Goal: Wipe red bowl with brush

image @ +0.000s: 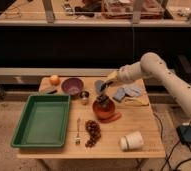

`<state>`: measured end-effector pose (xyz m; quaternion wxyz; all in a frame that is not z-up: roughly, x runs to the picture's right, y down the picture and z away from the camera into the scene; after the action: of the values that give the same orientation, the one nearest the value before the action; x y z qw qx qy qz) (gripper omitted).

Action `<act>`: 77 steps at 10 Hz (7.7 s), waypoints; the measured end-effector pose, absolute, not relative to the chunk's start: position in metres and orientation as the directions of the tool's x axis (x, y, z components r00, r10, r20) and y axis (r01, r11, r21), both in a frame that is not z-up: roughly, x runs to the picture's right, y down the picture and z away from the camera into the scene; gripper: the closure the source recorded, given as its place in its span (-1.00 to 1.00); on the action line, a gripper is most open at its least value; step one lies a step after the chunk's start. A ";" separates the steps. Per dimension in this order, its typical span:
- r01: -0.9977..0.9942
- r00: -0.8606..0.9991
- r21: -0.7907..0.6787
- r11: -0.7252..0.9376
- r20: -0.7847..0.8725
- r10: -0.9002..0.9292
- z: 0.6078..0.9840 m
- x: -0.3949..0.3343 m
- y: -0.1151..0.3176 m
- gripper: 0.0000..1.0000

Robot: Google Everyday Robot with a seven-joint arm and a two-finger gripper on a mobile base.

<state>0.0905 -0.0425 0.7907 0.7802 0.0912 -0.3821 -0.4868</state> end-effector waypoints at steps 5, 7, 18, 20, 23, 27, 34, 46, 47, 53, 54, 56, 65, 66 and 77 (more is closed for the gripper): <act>0.699 0.160 0.513 0.498 0.566 -0.808 0.762 0.091 0.005 0.81; 0.709 0.174 0.494 0.503 0.569 -0.804 0.757 0.105 0.014 0.81; 0.702 0.204 0.509 0.498 0.526 -0.826 0.807 0.092 -0.036 0.81; 0.687 0.191 0.527 0.500 0.533 -0.824 0.788 0.088 -0.025 0.81; 0.698 0.175 0.519 0.494 0.545 -0.820 0.770 0.097 -0.007 0.81; 0.725 0.210 0.479 0.495 0.530 -0.821 0.772 0.126 -0.008 0.81; 0.681 0.259 0.518 0.518 0.491 -0.832 0.794 0.099 -0.042 0.81; 0.707 0.258 0.480 0.520 0.509 -0.821 0.773 0.131 -0.014 0.81; 0.710 0.277 0.471 0.524 0.497 -0.822 0.781 0.136 -0.021 0.81; 0.670 0.257 0.520 0.530 0.507 -0.823 0.797 0.093 -0.043 0.81; 0.664 0.241 0.528 0.530 0.519 -0.820 0.791 0.089 -0.037 0.81; 0.662 0.191 0.545 0.514 0.541 -0.819 0.772 0.083 -0.017 0.81; 0.694 0.261 0.477 0.539 0.532 -0.806 0.795 0.133 -0.033 0.81; 0.692 0.259 0.482 0.538 0.530 -0.808 0.801 0.128 -0.038 0.81; 0.678 0.265 0.471 0.564 0.559 -0.786 0.784 0.134 -0.013 0.81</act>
<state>0.1341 -0.0126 0.7837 0.7923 0.0684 -0.3927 -0.4620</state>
